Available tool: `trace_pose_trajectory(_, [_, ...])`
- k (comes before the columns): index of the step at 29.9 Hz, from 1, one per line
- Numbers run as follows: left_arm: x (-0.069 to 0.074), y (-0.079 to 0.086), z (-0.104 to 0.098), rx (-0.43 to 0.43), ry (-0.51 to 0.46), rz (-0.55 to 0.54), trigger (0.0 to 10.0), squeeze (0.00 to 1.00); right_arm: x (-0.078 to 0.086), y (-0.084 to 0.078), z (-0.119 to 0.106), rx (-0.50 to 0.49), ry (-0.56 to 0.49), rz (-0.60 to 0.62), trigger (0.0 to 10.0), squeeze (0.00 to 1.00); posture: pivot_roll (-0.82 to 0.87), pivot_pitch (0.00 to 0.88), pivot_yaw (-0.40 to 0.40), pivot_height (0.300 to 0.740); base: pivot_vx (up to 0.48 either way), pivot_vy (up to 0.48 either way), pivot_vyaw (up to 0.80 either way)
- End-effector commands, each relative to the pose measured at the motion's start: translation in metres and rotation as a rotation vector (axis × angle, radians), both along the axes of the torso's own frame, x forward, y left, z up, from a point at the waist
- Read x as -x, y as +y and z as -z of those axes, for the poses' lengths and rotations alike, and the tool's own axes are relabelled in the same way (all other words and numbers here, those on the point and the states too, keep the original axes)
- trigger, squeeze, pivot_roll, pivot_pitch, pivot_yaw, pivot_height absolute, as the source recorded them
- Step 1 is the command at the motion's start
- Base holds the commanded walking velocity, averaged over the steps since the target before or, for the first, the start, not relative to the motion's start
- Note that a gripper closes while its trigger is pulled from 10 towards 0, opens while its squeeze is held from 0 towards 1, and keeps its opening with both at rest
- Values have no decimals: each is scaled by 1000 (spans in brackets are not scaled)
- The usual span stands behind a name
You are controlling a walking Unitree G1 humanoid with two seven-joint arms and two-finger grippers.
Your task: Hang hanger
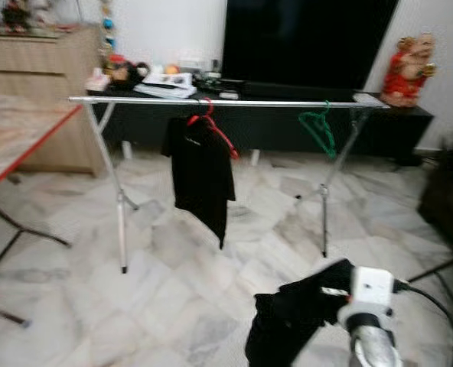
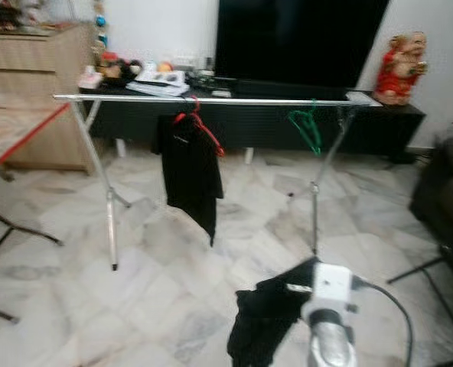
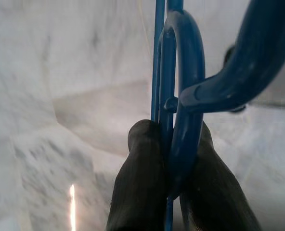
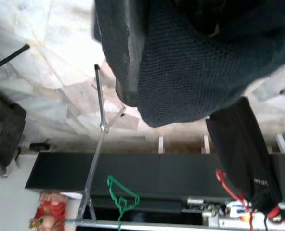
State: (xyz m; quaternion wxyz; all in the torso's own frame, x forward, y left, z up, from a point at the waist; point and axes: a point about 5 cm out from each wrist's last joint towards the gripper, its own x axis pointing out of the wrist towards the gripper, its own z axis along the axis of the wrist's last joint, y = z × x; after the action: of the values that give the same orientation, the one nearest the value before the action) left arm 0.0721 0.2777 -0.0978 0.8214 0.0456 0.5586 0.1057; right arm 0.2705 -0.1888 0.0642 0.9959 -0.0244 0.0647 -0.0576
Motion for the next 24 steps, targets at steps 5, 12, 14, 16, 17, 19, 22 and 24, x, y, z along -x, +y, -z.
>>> trace_pose_trajectory(5, [1,-3,2,8,10,-5,10000,0,-2,-2,-2,12,-9,3,10000,0,110,0,-35,740,0,382,0])
trace_pose_trajectory(12, [1,-3,2,6,11,-16,10000,0,-4,1,-3,9,-22,-13,10000,0,117,0,-34,740,0,380,79])
trace_pose_trajectory(14, [1,-2,1,6,10,-19,10000,0,-5,2,-5,33,-29,-27,10000,0,117,0,-33,740,0,362,800])
trace_pose_trajectory(16, [1,-1,1,6,8,-22,10000,0,-6,3,-5,38,-33,-37,10000,0,118,0,-35,740,0,358,800])
trace_pose_trajectory(17, [1,-1,1,6,8,-22,10000,0,-6,3,-5,38,-33,-37,10000,0,118,0,-35,740,0,356,800])
trace_pose_trajectory(19, [1,-1,1,7,6,-23,10000,0,-7,4,-6,27,-37,-45,10000,0,118,0,-34,740,0,356,800])
trace_pose_trajectory(22, [1,-1,1,8,5,-22,10000,0,-8,7,-7,2,-44,-63,10000,0,117,0,-35,740,0,355,531])
trace_pose_trajectory(24, [1,-2,1,9,5,-23,10000,0,-9,9,-7,9,-44,-71,10000,0,117,0,-36,740,0,356,0])
